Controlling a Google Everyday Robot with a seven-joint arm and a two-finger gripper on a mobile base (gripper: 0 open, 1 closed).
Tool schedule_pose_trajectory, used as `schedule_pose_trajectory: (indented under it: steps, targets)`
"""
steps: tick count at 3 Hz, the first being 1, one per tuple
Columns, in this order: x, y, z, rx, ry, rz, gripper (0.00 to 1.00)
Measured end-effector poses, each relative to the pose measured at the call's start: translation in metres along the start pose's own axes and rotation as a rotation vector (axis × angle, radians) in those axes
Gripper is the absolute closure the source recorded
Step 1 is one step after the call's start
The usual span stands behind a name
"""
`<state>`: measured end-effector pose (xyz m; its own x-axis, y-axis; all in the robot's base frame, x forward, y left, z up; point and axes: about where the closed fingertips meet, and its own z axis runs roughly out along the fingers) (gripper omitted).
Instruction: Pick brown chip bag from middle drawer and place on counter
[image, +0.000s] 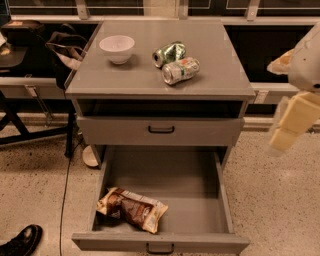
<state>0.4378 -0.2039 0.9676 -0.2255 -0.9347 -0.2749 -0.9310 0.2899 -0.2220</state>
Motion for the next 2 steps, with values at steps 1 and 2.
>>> schedule_pose_trajectory:
  steps: [1, 2]
  targets:
    - [-0.029, 0.012, 0.022, -0.050, -0.161, 0.042, 0.00]
    - [-0.061, 0.024, 0.040, -0.089, -0.275, 0.082, 0.00]
